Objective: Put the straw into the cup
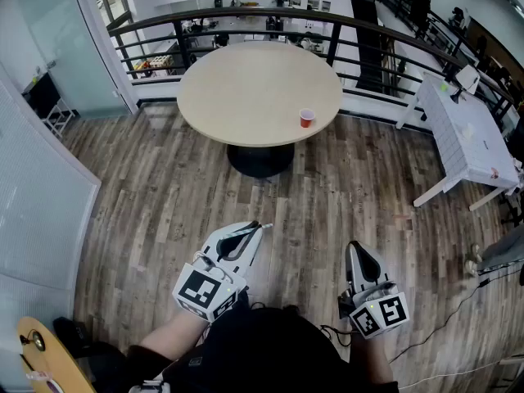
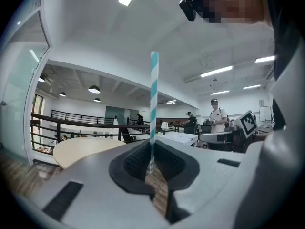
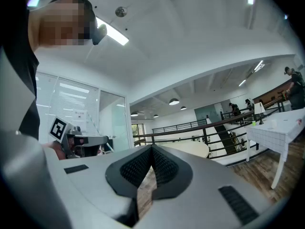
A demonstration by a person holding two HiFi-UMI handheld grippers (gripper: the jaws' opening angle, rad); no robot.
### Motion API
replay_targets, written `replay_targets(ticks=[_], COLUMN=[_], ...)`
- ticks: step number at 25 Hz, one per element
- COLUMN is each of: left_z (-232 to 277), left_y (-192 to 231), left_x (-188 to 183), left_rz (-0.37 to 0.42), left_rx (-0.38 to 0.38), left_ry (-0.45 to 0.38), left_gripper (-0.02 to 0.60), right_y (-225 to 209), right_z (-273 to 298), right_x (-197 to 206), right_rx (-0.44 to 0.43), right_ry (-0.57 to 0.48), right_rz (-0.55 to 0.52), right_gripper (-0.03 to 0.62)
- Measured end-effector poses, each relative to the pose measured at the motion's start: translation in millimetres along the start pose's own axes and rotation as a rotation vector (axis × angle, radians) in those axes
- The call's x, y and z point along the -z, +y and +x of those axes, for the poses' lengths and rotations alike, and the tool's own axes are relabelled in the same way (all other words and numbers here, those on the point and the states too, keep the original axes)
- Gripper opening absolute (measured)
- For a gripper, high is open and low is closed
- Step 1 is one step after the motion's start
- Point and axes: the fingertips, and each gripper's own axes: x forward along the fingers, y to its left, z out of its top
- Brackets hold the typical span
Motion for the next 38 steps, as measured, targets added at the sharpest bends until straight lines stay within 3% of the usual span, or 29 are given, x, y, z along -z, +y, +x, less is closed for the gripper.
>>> replay_targets(ticks=[10, 22, 29, 38], left_z=[13, 43, 70, 128], left_y=[-40, -107, -100, -50], left_x=[3, 13, 10, 9], left_rz=[0.008, 0.014, 0.007, -0.017], left_rx=[-0.003, 0.004, 0.004, -0.009], left_ry=[0.006, 0.029, 0.012, -0.004], left_gripper=[0.026, 0.026, 0.026, 0.026], right_y=[-27, -77, -98, -134], right_z=[-33, -87, -74, -12], right_x=[-6, 1, 6, 5], right_rx=[0.033, 0.018, 0.001, -0.009], right_ry=[-0.017, -0.012, 0.004, 0.047], right_rz=[-0.044, 0.006, 0.035, 0.03], right_gripper=[0.02, 0.02, 0.02, 0.021])
